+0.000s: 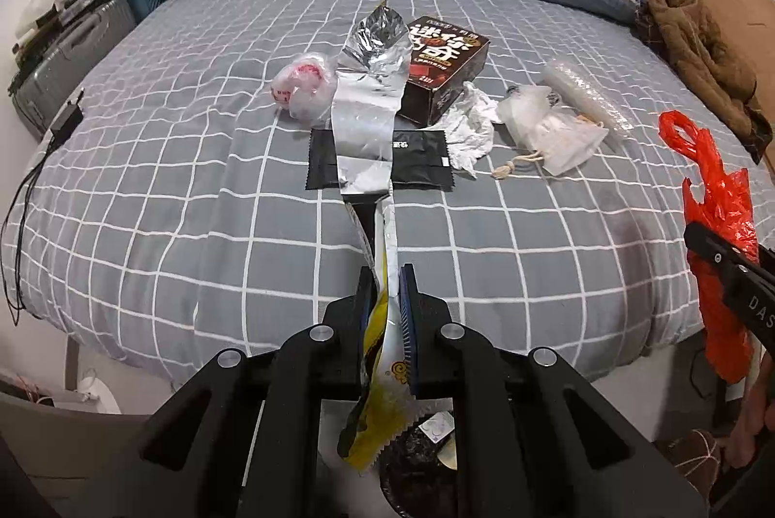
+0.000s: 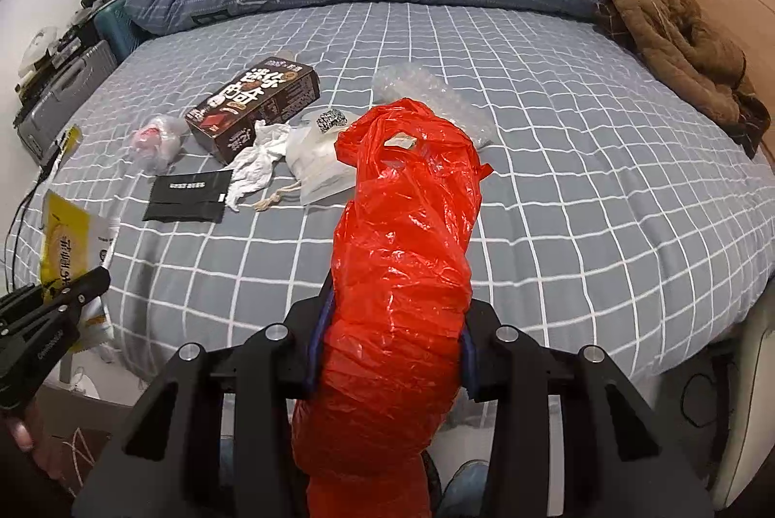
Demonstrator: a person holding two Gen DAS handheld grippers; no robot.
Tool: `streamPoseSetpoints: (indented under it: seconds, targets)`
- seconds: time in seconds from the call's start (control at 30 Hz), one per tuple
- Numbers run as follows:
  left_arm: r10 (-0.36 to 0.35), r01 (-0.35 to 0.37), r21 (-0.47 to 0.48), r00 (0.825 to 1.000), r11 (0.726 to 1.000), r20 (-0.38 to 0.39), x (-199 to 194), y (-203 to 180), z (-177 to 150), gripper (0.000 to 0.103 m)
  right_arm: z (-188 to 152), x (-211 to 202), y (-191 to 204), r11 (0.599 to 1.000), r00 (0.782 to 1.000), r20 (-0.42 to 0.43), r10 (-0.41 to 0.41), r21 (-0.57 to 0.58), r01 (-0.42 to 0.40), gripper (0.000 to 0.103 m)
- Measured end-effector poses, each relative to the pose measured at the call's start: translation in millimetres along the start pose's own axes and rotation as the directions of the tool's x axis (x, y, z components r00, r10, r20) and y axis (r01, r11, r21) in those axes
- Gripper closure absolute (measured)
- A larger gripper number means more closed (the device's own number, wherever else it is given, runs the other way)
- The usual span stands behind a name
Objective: Collect trash
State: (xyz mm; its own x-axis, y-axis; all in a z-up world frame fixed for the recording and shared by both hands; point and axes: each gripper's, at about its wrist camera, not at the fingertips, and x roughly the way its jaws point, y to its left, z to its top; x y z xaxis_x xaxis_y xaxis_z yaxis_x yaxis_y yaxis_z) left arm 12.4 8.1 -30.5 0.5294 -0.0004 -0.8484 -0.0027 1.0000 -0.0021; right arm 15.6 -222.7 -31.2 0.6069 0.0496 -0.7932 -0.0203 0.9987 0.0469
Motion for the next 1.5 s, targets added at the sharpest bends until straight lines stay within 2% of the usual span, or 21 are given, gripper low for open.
streamPoseSetpoints:
  seconds: [0.3,0.53,0.77,1.03,1.5]
  targets:
    - [-0.045,0.045,-0.004,0.998,0.999,0.039,-34,-3,-14,0.093,-14,-42,6,0.999,0.998,0.043,0.045,-0.009,-0.044,0.064]
    - [-0.077,0.077,0.004,0.994,0.997,0.071,-65,-7,-30,0.093,-30,-75,16,0.998,0.995,0.083,0.052,-0.047,-0.048,0.064]
    - [-0.117,0.117,0.001,0.990,0.993,0.075,-83,-8,-48,0.093,-53,-92,23,0.996,0.994,0.090,0.065,-0.061,-0.060,0.064]
    - [-0.101,0.100,0.004,0.994,0.995,0.044,-83,-4,-70,0.093,-85,-96,28,0.995,0.997,0.057,0.057,-0.084,-0.052,0.063]
    - [-0.101,0.102,0.018,0.993,0.995,-0.053,-57,-9,-115,0.093,-135,-69,27,0.995,0.998,-0.051,0.043,-0.085,-0.047,0.063]
